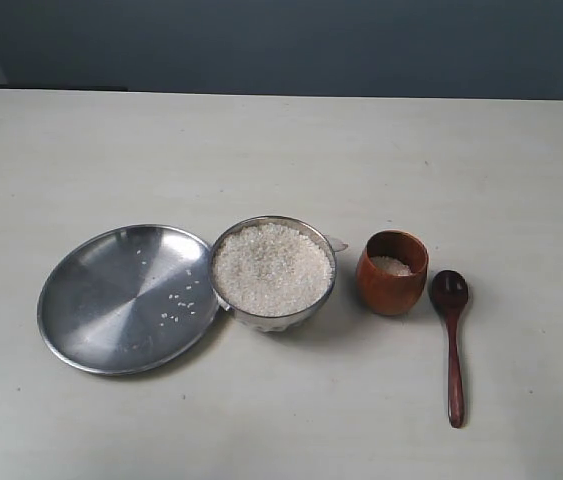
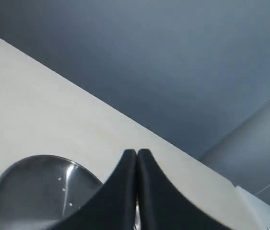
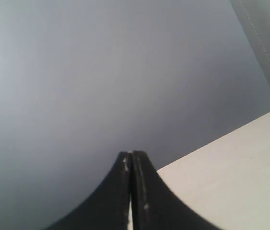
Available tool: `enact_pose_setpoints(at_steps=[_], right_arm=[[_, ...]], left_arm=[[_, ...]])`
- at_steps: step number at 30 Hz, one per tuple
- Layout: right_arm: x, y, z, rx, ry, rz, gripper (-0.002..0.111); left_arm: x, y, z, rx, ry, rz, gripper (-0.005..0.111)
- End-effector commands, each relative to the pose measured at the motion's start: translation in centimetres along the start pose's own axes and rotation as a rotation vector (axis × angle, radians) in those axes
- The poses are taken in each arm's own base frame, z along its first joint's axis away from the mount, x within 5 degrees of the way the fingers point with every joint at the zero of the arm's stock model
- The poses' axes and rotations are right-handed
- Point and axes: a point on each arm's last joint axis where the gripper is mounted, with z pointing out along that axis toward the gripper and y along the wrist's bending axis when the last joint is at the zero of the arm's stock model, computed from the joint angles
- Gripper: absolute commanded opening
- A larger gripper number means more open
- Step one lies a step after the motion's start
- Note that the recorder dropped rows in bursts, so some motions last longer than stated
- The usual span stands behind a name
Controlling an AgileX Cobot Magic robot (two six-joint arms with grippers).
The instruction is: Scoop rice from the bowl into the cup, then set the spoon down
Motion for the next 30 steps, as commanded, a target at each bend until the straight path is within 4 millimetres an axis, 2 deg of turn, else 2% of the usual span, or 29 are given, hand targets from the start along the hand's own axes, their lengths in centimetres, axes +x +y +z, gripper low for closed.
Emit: enact_pose_setpoints(at_steps=[1,4,7,11,15,23,27,30], right_arm=[[-2.4,1.6,-0.3,-0.043,-0.041,-0.051,0.0],[-4.4,2.8,-0.5,-0.068,-0.078,-0.109,0.0],[-5.4,3.8,-0.2,-0.093,-0.033,-0.162,0.0],[-5.8,4.6,0.7,-0.124,0.098,-0.209,0.0],[-5.5,5.3,1.9,-0.139,0.288,-0.289,0.0],[-4.5,6.4,4.6,-0.119,0.685,-0.409,0.0],[-2.8,6.1,6.0,-0.037,0.952,-0.433,0.0],[-1.3,5.8,7.1,-0.003,1.081,-0.433,0.0]], left_arm=[[-0.8,-1.6,-0.4,0.056,0.031,0.045,0.0],[-2.1,-3.5,-1.1,0.113,0.033,0.098,0.0],[-3.3,-5.2,-1.8,0.166,0.038,0.152,0.0],[-4.4,-7.1,-2.7,0.18,0.113,0.288,0.0],[-5.3,-8.1,-2.5,0.134,0.231,0.397,0.0],[-6.0,-7.7,-0.4,-0.011,0.404,0.526,0.0],[-6.0,-7.2,0.3,-0.049,0.435,0.561,0.0],[-6.2,-6.9,0.3,-0.079,0.418,0.624,0.0]])
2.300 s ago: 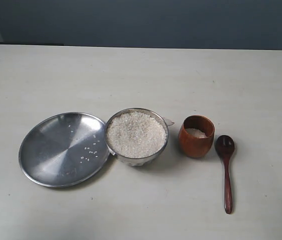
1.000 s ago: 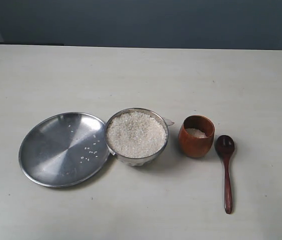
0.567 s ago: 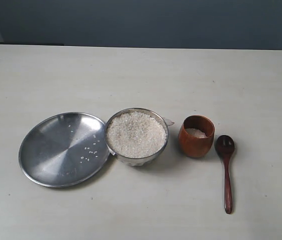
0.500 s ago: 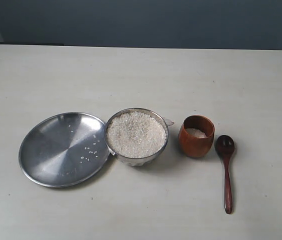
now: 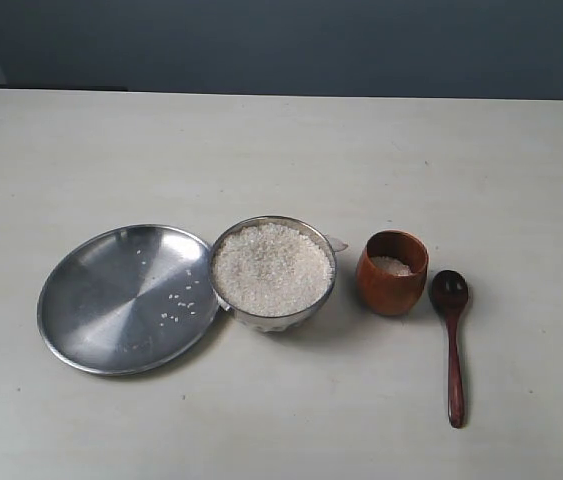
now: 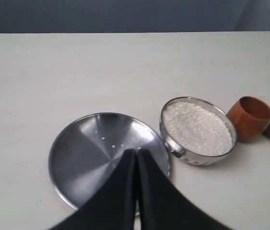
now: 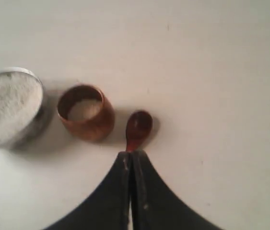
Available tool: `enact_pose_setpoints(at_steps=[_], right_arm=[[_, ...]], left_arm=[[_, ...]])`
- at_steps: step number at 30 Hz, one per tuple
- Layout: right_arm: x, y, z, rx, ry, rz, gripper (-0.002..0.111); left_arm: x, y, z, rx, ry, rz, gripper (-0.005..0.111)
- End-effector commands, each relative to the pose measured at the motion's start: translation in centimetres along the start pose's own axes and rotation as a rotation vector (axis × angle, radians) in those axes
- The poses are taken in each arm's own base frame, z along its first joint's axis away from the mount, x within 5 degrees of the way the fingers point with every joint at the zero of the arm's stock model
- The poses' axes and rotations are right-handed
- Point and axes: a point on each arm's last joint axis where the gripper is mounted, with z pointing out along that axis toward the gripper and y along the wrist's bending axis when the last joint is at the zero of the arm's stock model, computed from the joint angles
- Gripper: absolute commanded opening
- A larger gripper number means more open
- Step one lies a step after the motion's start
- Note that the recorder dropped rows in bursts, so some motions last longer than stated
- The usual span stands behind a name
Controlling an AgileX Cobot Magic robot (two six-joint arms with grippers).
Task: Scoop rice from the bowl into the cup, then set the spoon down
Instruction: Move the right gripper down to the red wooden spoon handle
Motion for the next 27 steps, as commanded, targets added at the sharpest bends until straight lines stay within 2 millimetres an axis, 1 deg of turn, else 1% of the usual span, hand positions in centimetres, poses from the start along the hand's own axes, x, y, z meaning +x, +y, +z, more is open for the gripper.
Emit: enact_pose_setpoints(at_steps=[1,4,7,11,16,20,23,27], right_arm=[[0.1,0.0,2.8,0.013,0.205,-0.001,0.0],[0.0,0.2,4.8,-0.006,0.284,0.047,0.0],[0.2,0.5,6.6,-0.053,0.357,0.039,0.0],[0.5,0.6,8.6,-0.076,0.424,0.04,0.0],[0.7,0.5,10.2,-0.067,0.469,0.064,0.0],[0.8,0.4,10.9,-0.062,0.476,0.068,0.0],[1.0,0.3,11.5,-0.056,0.494,0.068,0.007],[1.3,0.2,12.2,-0.054,0.529,0.063,0.025]], left_arm=[[-0.2,0.6,0.0,-0.065,-0.001,0.079,0.0],[0.2,0.9,0.2,-0.086,0.025,0.101,0.0],[1.0,1.1,0.7,-0.088,0.062,0.097,0.0],[0.8,1.1,0.7,-0.093,0.033,0.098,0.0],[0.4,1.2,0.7,-0.108,-0.017,0.111,0.0],[0.4,1.2,0.7,-0.106,-0.015,0.11,0.0],[0.6,1.3,0.9,-0.107,-0.007,0.108,0.0],[0.7,1.3,0.9,-0.108,-0.009,0.107,0.0]])
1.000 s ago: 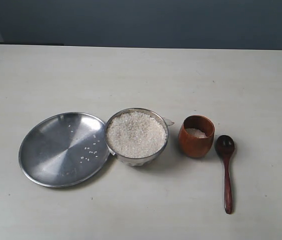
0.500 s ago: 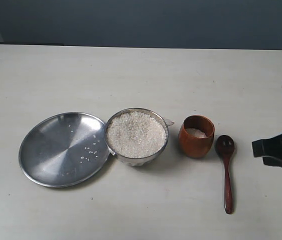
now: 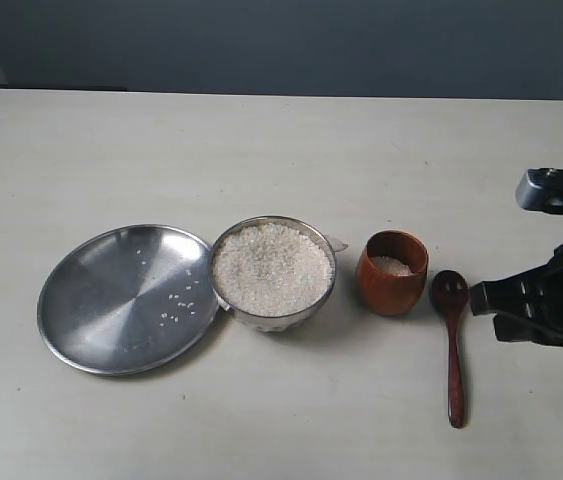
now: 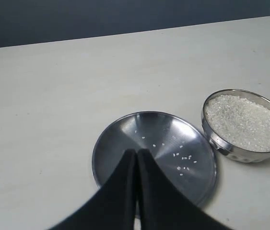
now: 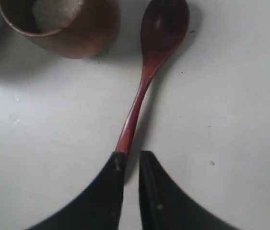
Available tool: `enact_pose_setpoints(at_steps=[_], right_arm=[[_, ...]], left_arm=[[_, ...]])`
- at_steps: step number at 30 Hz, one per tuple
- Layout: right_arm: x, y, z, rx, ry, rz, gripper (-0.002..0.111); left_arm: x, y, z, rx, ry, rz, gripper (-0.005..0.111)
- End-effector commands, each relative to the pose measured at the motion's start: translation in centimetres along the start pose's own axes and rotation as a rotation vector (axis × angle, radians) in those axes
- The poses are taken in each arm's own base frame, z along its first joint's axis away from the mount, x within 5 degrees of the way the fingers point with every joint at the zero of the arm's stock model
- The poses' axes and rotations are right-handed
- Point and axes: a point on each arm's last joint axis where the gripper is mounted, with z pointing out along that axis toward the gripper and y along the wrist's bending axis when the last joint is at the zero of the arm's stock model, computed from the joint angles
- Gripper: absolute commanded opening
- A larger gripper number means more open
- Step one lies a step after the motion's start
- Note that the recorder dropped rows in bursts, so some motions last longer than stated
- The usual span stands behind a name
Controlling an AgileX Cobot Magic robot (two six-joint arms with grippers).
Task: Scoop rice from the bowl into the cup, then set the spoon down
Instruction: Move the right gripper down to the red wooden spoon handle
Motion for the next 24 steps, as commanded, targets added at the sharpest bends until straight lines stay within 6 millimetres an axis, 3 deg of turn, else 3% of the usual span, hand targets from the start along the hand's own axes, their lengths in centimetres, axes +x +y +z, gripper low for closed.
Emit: enact_pose_setpoints(at_steps=[1,4,13,24], right_arm=[[-0.3,-0.1,0.9,0.001,0.026,-0.006,0.03],[-0.3,0.0,1.7,-0.005,0.065,-0.009,0.038],[-0.1,2.7,5.1,0.009,0.104,-0.088,0.039],[0.1,2.3,7.0,0.087,0.143,-0.064,0.039]], left_arm=[[0.1,0.1,0.2,-0.002,-0.006,0.001,0.0],[0.1,0.1,0.2,-0.002,-0.006,0.001,0.0],[0.1,0.1,0.2,-0.002,-0.003,0.001,0.0],[0.1,0.0,0.2,-0.001,-0.001,0.001,0.0]])
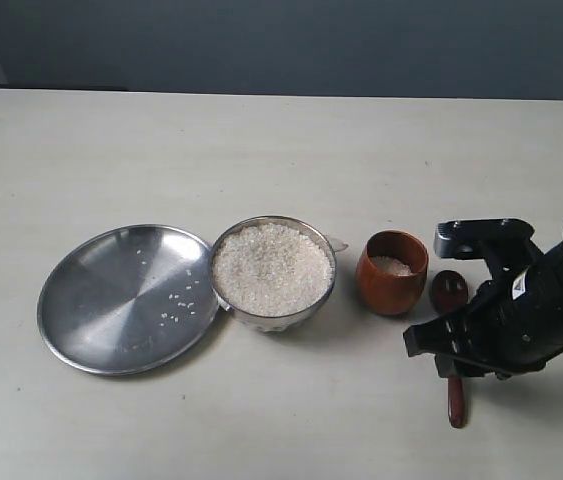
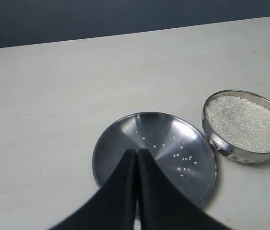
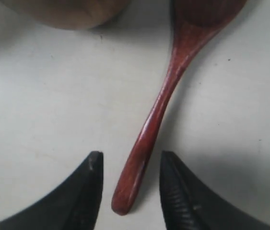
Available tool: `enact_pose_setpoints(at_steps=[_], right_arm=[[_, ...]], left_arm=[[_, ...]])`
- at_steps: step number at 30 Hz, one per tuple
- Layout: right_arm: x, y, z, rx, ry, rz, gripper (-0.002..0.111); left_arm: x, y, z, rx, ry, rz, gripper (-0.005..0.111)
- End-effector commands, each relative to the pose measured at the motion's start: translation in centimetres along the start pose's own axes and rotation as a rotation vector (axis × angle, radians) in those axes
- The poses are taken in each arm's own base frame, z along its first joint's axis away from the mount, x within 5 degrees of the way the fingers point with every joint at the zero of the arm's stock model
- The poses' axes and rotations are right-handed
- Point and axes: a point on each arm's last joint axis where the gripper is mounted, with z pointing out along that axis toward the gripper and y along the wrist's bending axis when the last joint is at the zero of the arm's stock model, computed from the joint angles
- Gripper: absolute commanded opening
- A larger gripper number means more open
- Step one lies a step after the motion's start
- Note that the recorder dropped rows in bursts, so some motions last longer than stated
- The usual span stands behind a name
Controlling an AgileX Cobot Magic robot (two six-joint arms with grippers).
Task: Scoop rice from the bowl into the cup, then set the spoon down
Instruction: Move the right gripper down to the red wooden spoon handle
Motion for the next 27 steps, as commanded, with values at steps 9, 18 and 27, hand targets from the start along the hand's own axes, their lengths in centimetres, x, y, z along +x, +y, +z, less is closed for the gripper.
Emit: enact_pose_setpoints(at_steps=[9,18,27], right_arm=[[-0.1,-0.4,2.5,0.042,0.066,-0.014,0.038],[-0.3,-2.6,2.4,0.28,0.062,-0.081,0.037],[0.0,-3.0,2.3,0.322,0.097,-0.069,0.037]], left_arm=[[0.1,0.0,0.2,0.0,0.005,0.001,0.0],[0.2,0.0,0.2,0.001,0.007,0.0,0.0],[0.2,0.0,0.2,0.001,0.007,0.0,0.0]])
